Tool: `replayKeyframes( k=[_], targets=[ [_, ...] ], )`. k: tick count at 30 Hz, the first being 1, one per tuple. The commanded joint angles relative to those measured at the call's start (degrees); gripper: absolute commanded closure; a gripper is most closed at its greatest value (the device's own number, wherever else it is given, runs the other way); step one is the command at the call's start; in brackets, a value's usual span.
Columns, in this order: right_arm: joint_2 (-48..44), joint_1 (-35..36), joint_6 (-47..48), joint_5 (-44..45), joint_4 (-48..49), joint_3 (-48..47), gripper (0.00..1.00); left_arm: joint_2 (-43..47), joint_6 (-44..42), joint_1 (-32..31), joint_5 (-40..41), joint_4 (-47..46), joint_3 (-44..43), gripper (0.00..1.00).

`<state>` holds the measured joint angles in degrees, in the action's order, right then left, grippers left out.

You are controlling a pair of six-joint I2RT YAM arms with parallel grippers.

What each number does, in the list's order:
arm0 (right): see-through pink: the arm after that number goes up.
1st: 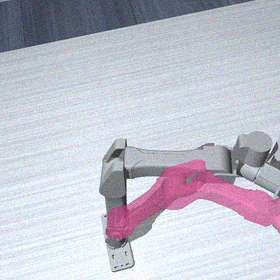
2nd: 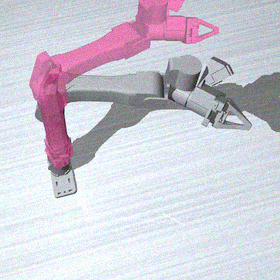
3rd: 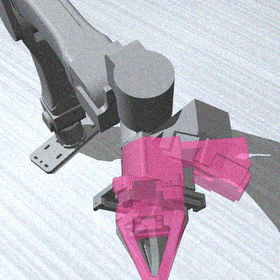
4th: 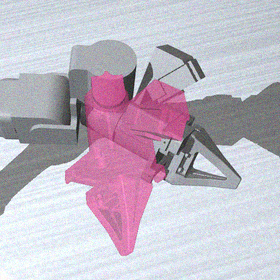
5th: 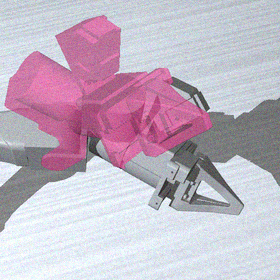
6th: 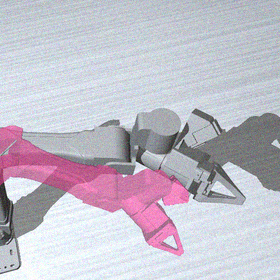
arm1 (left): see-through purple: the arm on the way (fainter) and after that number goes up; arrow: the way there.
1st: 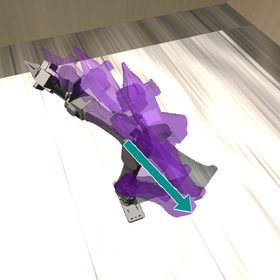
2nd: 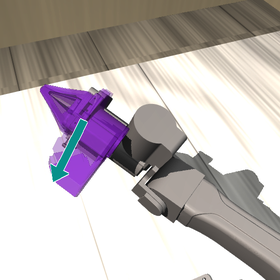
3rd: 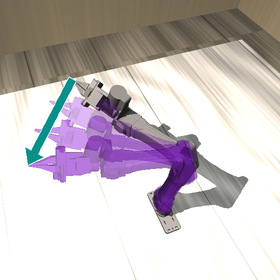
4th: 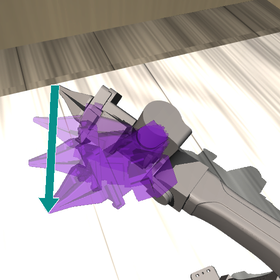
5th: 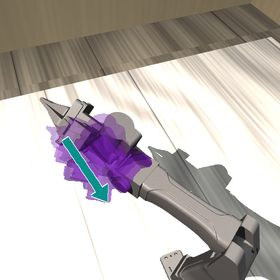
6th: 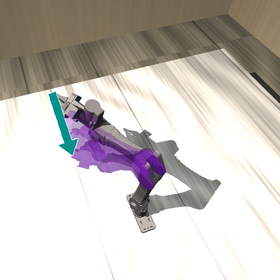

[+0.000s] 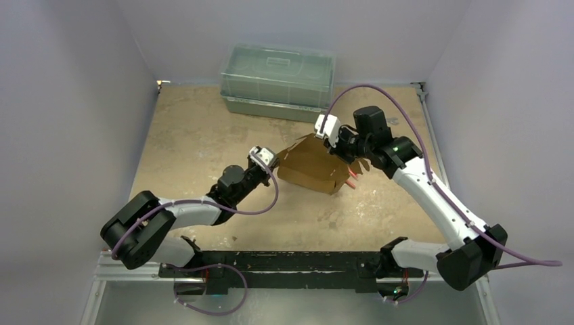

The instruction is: Fold the paper box

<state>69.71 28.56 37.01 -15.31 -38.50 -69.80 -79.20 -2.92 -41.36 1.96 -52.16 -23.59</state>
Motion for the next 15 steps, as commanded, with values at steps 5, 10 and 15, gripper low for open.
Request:
replayKeyframes(
  k=[5, 10, 15],
  targets=[
    [-1.6, 0.3, 1.9, -8.7, 0.5, 3.4, 1.0, -2.2, -2.5, -1.6, 1.3, -9.6, 4.4, 1.0],
    [-1.1, 2.3, 3.5, -10.2, -0.7, 4.6, 1.0, -3.7, -2.9, -2.8, 2.5, -12.5, 6.4, 1.0],
    [0.3, 2.8, 2.1, -9.3, 0.4, 4.5, 1.0, -4.0, -3.0, -3.7, 4.0, -14.6, 8.6, 1.0]
  ],
)
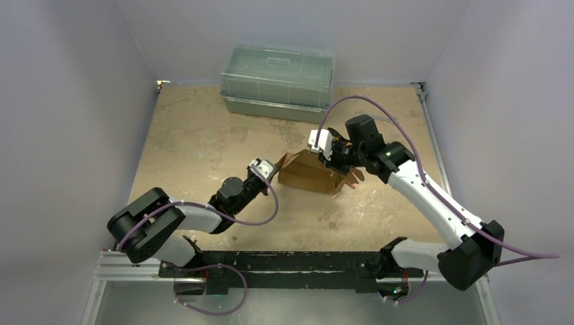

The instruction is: Fold the paper box

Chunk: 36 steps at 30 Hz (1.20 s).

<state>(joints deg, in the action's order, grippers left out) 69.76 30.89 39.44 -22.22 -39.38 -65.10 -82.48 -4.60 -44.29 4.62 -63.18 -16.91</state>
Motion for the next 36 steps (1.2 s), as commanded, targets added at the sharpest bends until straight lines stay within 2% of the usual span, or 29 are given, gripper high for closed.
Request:
replayKeyframes(
  k=[1, 23, 36],
  targets=[
    [0.7, 0.5, -0.8, -2.7, 1.2, -0.6, 1.0, -0.8, -1.3, -0.8, 1.5, -3.8, 2.3, 1.0],
    [11.1, 0.5, -4.1, -11.5, -8.2, -9.8, 1.0, -1.0, -3.7, -4.2, 7.0, -4.1, 5.8, 1.0],
    [15.6, 0.7, -4.6, -10.5, -11.5, -15.6, 1.0, -1.2, -3.6, -4.1, 7.9, -4.3, 6.0, 1.0]
  ],
)
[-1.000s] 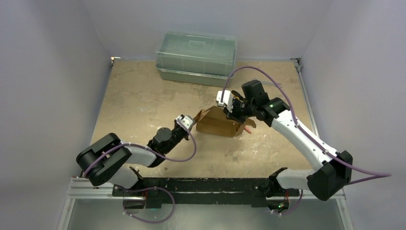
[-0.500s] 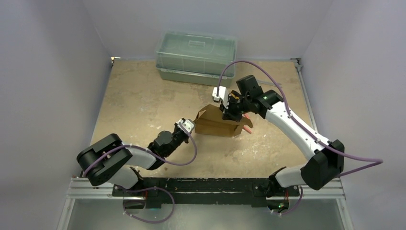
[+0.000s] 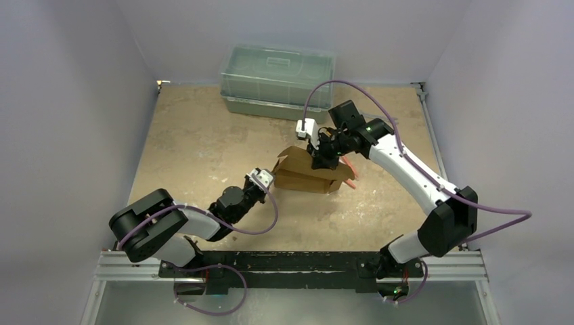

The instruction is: Fold the paper box

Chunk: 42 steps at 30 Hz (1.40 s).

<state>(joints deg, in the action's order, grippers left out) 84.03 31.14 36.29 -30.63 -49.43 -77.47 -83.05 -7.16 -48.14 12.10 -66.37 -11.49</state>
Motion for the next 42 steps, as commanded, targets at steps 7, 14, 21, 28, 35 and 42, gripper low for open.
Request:
replayKeyframes(
  k=[7, 14, 21, 28, 35, 42],
  targets=[
    [4.4, 1.4, -2.0, -0.4, -3.3, -7.5, 1.0, -1.1, -1.4, -0.3, 1.4, -1.2, 0.5, 1.0],
    [7.0, 2.3, -2.6, 1.4, -4.4, -10.2, 1.0, -1.1, -1.6, -0.3, 3.7, -1.1, 0.5, 1.0],
    [6.4, 2.3, -5.2, 3.6, -1.4, -8.3, 1.0, -1.6, 1.4, -0.4, 4.5, -1.0, 0.5, 0.96],
    [5.2, 2.3, -5.9, 4.6, 0.1, -6.2, 1.0, -1.0, 6.3, -0.3, 4.3, -0.7, 0.9, 0.87],
    [4.4, 2.3, -6.0, 4.3, 0.9, -4.7, 1.0, 0.9, 11.2, -0.3, 3.2, 1.8, 0.8, 0.77],
    [4.2, 2.3, -6.4, 4.8, 1.5, -4.0, 1.0, 2.5, 13.5, -0.3, 0.2, 2.8, 0.9, 0.67]
  ],
)
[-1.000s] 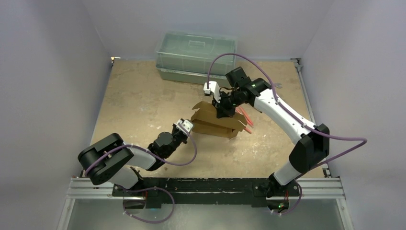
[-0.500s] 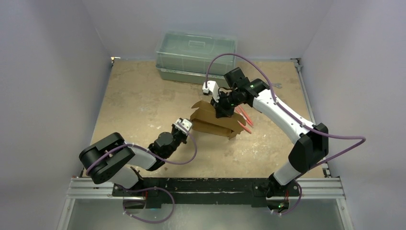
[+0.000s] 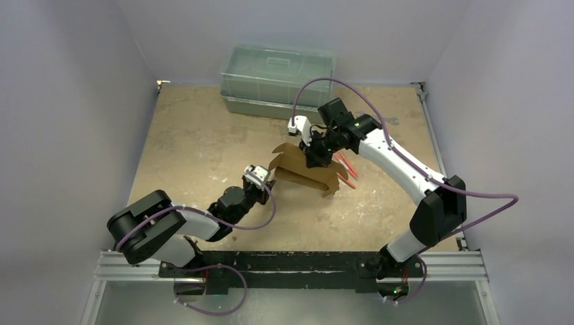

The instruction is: Fold the paper box

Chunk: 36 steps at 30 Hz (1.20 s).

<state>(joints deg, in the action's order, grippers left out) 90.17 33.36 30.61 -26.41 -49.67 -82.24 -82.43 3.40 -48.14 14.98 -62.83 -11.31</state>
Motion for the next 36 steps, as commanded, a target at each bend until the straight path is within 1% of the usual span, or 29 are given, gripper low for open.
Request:
replayKeyframes(
  k=[1, 6, 10, 13, 15, 18, 20, 22, 24, 26, 29, 31, 32, 36],
  targets=[
    [-1.9, 0.0, -0.8, 0.7, 1.8, 0.8, 1.0, 2.0, 3.2, -0.3, -3.1, -0.7, 0.7, 0.65],
    [-2.0, 0.0, -0.8, 0.7, 1.7, 0.7, 1.0, 3.4, 5.1, -0.3, -5.2, -0.1, 1.1, 0.54],
    [-2.3, 0.0, -0.8, 0.8, 1.7, 1.0, 1.0, 7.3, 8.0, 0.5, -6.1, 3.4, 1.6, 0.45],
    [-2.4, 0.1, -0.7, 0.8, 1.7, 1.0, 1.0, 12.9, 10.6, 2.2, -9.6, 9.7, 0.8, 0.41],
    [-2.4, 0.1, -0.6, 0.8, 1.6, 1.1, 1.0, 18.8, 12.3, 3.4, -11.2, 18.3, -1.1, 0.4],
    [-2.2, 0.1, -0.5, 0.6, 1.6, 1.1, 1.0, 27.6, 14.2, 3.7, -10.8, 28.0, -2.6, 0.4],
    [-2.1, 0.0, -0.5, 0.6, 1.5, 1.0, 1.0, 33.8, 15.3, 3.8, -8.9, 34.1, -3.1, 0.4],
    [-2.0, 0.1, -0.5, 0.4, 1.4, 0.8, 1.0, 39.7, 16.2, 3.8, -4.7, 39.1, -3.0, 0.4],
    [-1.9, 0.0, -0.3, 0.4, 1.4, 0.8, 1.0, 44.5, 17.2, 3.9, 1.7, 43.3, -2.4, 0.4],
    [-1.8, 0.1, -0.3, 0.4, 1.3, 0.7, 1.0, 47.5, 18.5, 4.0, 9.3, 46.5, -2.0, 0.4],
    [-1.9, 0.1, -0.2, 0.4, 1.2, 0.7, 1.0, 47.8, 20.7, 5.0, 16.8, 48.3, -2.2, 0.39],
    [-2.0, 0.1, -0.2, 0.4, 1.2, 0.7, 1.0, 45.7, 21.2, 6.7, 17.0, 46.6, -2.9, 0.38],
    [-2.0, 0.0, -0.3, 0.3, 1.2, 0.8, 1.0, 43.8, 21.5, 8.7, 16.1, 45.4, -3.5, 0.38],
    [-2.2, 0.1, -0.3, 0.4, 1.1, 0.9, 1.0, 32.1, 23.3, 17.1, 6.5, 40.7, -7.5, 0.42]
  ],
)
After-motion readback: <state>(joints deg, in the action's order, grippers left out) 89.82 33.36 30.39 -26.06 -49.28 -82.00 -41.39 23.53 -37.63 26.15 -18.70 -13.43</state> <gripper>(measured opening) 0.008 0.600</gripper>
